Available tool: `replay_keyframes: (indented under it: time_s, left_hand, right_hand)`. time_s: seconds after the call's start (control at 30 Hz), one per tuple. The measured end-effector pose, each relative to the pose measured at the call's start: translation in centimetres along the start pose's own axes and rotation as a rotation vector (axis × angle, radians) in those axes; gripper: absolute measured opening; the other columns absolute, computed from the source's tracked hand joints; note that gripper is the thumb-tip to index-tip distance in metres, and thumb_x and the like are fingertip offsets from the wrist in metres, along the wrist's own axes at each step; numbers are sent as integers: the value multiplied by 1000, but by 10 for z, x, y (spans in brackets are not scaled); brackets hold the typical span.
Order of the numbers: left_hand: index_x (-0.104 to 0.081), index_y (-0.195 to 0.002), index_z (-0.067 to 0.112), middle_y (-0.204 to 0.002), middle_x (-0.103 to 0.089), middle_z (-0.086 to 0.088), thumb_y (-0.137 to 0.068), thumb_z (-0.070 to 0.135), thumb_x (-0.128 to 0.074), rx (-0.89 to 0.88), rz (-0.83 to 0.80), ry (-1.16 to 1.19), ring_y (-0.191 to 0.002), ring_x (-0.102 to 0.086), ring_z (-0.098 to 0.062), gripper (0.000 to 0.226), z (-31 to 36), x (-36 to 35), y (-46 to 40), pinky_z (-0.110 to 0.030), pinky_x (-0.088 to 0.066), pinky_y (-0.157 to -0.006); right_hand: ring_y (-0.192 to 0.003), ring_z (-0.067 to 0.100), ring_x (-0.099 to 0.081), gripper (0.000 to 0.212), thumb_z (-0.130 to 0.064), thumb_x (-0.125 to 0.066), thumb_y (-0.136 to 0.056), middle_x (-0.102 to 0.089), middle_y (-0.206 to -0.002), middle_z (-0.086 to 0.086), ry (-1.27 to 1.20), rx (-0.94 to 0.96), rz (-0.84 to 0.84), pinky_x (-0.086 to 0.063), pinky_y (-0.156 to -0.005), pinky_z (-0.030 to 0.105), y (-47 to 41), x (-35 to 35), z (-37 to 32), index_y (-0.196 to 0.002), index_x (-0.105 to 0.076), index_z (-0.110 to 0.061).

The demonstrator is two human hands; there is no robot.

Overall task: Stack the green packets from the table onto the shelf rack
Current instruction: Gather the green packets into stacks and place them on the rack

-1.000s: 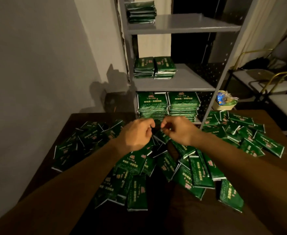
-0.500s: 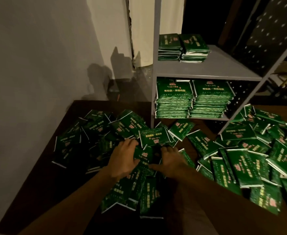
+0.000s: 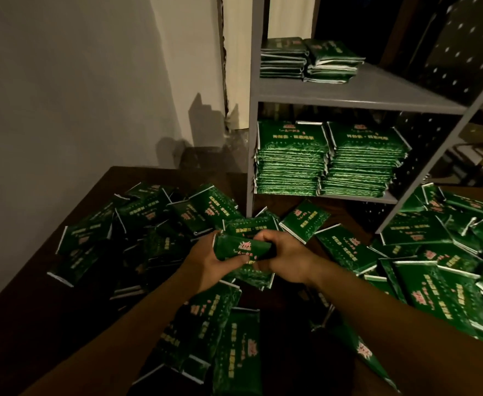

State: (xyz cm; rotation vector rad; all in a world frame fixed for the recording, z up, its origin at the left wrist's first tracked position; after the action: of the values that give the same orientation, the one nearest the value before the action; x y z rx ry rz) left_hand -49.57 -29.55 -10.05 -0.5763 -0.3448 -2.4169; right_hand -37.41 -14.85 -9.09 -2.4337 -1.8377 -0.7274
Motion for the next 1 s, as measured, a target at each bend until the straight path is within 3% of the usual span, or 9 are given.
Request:
replay_keyframes:
  time_s: [0.07, 0.13, 0.23, 0.3, 0.37, 0.5, 0.67, 0.9, 1.0]
  left_hand:
    - [-70, -109, 22, -89, -73, 17, -84, 8, -79, -22, -65, 12, -89, -67, 11, 30, 2, 5, 0, -4, -47, -76]
    - [-70, -97, 24, -82, -76, 13, -88, 5, -74, 9, -59, 104, -84, -71, -1, 22, 10, 16, 0, -10, -52, -70]
    - [-68, -91, 21, -73, -74, 10, -90, -1, -68, 97, 123, 328, -72, -71, -4, 22, 14, 25, -11, -14, -55, -61]
    - [-71, -100, 17, -87, -77, 0, -89, 2, -68, 132, 222, 434, -83, -74, -15, 19, 15, 24, -18, -30, -60, -79]
    - [-70, -104, 18, -94, -77, -5, -89, 4, -66, 145, 276, 535, -90, -73, -25, 21, 16, 22, -23, -40, -58, -85]
    - [-67, -107, 19, -94, -76, -1, -92, 7, -65, 71, 305, 569, -80, -74, -16, 19, 15, 15, -28, -29, -56, -68]
    - [-62, -106, 24, -101, -69, 3, -93, 11, -66, -50, 382, 530, -94, -67, -16, 19, 12, 5, -24, -27, -50, -71]
    - [-55, -119, 22, -99, -66, 7, -99, 12, -61, -215, 442, 413, -89, -64, -7, 24, 15, -4, 26, -20, -54, -74]
    - [-56, -108, 28, -106, -65, 4, -101, 14, -56, -194, 320, 517, -100, -65, -15, 16, 24, -17, 46, -33, -57, -80]
  right_hand:
    - [-95, 8, -66, 26, -4, -77, -83, -71, -98, -8, -46, 14, 14, -52, -86, 23, -5, 11, 1, -98, -68, -24]
    - [-107, 12, -64, 23, -10, -73, -88, -71, -102, -12, -69, 52, 222, -47, -96, 29, -12, 27, 5, -97, -71, -30]
    - [-130, 21, -46, 50, -25, -75, -82, -52, -135, -2, 559, 201, 229, -35, -110, 34, -18, 36, 19, -129, -58, -25]
    - [-135, 22, -37, 76, -41, -78, -78, -42, -146, 1, 826, 263, 112, -32, -113, 34, -21, 27, 31, -143, -45, -23]
    - [-127, 22, -43, 73, -45, -78, -79, -48, -138, 0, 823, 305, 166, -35, -109, 33, -23, 24, 35, -141, -48, -22]
    - [-109, 22, -49, 57, -43, -77, -82, -56, -122, 0, 947, 461, 290, -42, -100, 38, -23, 23, 37, -132, -60, -22]
    - [-111, 21, -53, 39, -40, -71, -88, -61, -117, -1, 1067, 543, 266, -44, -100, 40, -16, 23, 33, -124, -68, -24]
    - [-97, 16, -56, 18, -28, -53, -102, -60, -105, -1, 788, 606, 416, -49, -90, 40, 49, 13, 26, -112, -64, -18]
    - [-98, 7, -62, 19, -30, -55, -101, -68, -106, -8, 473, 506, 389, -51, -86, 30, 76, 11, 20, -116, -65, -24]
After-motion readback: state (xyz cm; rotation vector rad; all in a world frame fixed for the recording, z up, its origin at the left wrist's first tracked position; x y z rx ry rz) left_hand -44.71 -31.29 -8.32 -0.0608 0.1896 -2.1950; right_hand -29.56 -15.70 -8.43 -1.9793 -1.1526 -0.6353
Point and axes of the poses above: each hand's wrist, its own y-axis away from the middle knuckle, its own x-axis out of the back of the hand, z = x × y, the point moved 2 cm from there along -y, towards the middle knuckle
